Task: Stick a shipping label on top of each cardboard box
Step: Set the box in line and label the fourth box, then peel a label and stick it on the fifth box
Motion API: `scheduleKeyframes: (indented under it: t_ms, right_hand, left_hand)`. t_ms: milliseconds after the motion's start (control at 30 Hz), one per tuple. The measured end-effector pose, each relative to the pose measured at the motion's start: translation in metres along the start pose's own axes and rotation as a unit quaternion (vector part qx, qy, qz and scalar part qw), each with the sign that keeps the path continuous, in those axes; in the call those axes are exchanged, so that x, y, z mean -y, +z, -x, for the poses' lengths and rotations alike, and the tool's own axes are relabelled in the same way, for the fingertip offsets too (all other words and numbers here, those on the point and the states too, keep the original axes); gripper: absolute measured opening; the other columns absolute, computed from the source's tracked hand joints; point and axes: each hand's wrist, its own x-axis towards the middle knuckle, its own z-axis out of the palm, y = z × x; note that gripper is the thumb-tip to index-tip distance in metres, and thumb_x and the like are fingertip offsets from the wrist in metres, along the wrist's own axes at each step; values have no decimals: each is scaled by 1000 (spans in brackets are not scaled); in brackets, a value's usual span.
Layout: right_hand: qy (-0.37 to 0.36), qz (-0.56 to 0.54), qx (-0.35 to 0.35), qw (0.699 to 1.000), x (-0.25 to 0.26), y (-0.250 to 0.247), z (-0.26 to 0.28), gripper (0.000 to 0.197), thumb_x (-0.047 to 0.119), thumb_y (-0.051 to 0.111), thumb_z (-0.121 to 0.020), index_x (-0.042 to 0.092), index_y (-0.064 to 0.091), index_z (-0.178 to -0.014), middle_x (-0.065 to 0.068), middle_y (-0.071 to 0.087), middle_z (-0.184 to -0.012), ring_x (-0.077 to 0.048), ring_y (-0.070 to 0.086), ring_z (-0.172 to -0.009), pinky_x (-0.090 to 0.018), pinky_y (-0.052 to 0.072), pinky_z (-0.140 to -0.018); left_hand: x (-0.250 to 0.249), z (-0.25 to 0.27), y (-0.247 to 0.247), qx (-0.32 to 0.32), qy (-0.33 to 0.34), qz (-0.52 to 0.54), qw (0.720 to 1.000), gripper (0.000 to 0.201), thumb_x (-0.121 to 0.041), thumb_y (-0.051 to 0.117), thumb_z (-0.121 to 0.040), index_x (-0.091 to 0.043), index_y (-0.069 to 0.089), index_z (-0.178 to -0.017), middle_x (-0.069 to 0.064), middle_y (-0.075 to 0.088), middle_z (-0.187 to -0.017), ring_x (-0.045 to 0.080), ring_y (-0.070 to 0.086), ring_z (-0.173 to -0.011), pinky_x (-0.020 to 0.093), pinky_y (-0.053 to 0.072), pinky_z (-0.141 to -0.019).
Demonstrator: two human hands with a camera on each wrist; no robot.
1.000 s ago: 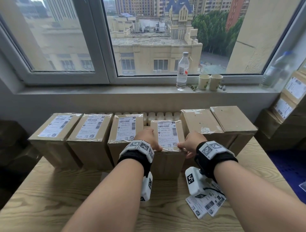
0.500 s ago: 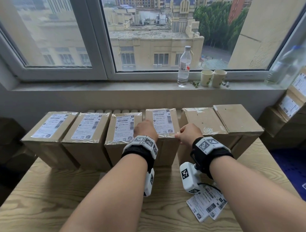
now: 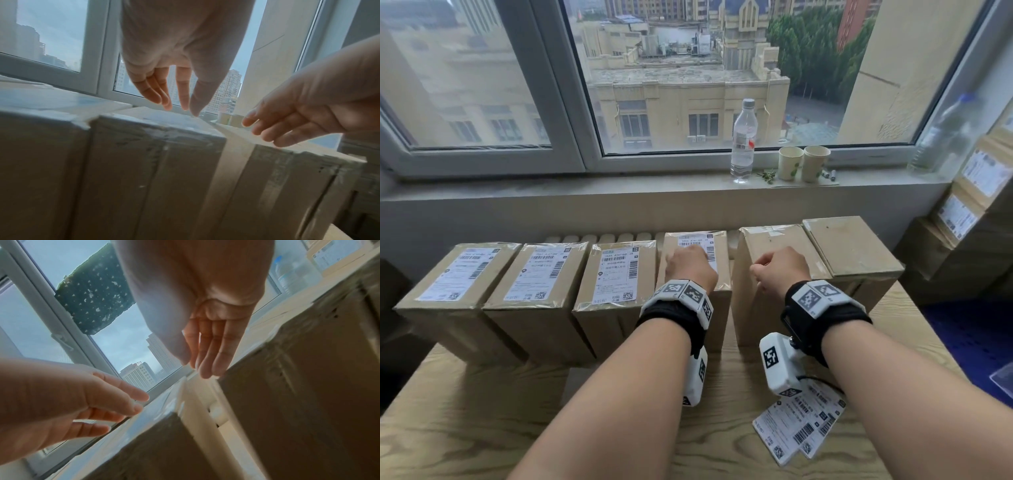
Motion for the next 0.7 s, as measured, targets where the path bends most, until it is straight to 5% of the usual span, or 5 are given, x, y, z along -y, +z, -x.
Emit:
scheduleKeyframes:
  t_ms: [200,433,700]
  right_hand:
    - [20,5,-50,999,-35,-43,-3,15,19,59,-81,22,72,-73,-7,75,-81,-26,71,-83,-33,56,-84]
    - [44,27,-68,996,-80,-67,-5,25,21,61,-81,24,59,-56,-3,74,-81,-24,71,-80,-33,57,-82]
    - [45,64,-83,993,-99,-77,2,11,27,61,-88,21,59,-79,-6,68,-94,-27,61,-92,-28,43,-76]
  left_hand:
    - [-61,4,30,17,64,41,997,33,-12,54,-87,-13,63,-119,9,62,-122,27,58,-114,33,47,-92]
    - [-89,6,67,17,38,51,998,53,-33,63,-90,-9,46,-135,15,45,-136,30,48,-125,37,41,-104]
    - [-89,9,75,41,-26,80,996,59,-26,67,-89,-6,38,-136,16,51,-134,31,50,-124,35,41,-100]
